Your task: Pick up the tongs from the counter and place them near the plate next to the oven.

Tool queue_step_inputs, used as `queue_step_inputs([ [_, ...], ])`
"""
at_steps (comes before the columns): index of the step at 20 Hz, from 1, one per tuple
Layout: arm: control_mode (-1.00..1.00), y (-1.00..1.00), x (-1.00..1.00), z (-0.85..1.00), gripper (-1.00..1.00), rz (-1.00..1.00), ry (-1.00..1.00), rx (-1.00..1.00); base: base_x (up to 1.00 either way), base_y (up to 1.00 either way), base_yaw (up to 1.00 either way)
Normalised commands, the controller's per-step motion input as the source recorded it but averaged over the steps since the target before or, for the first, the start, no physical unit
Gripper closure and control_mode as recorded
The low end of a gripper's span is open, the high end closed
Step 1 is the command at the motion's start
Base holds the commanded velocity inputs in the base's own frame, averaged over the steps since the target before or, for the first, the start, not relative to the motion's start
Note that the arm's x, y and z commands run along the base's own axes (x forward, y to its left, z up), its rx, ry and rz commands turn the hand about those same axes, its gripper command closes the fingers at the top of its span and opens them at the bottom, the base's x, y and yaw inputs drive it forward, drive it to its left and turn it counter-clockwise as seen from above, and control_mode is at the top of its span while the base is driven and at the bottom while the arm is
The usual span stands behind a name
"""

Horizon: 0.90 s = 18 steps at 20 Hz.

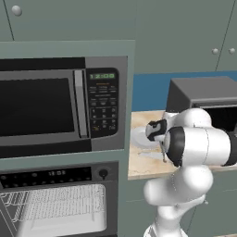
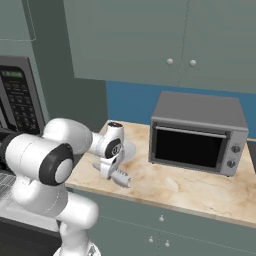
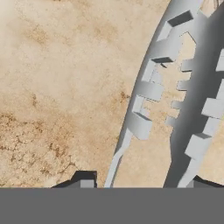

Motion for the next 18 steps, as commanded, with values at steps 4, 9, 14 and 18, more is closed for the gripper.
queue_step_inputs([
  [4, -1.0, 0.01, -0.21, -0.23, -1.0, -0.01, -0.05, 0.0, 0.0, 0.0, 0.0],
  [9, -1.0, 0.0, -0.57, 0.05, -1.0, 0.0, -0.18, 0.0, 0.0, 0.0, 0.0],
  [14, -1.0, 0.0, -0.47, 0.41, -1.0, -0.05, -0.14, 0.0, 0.0, 0.0, 0.0],
  [18, -1.0, 0.0, -0.33, 0.74, -1.0, -0.09, -0.16, 0.0, 0.0, 0.0, 0.0],
])
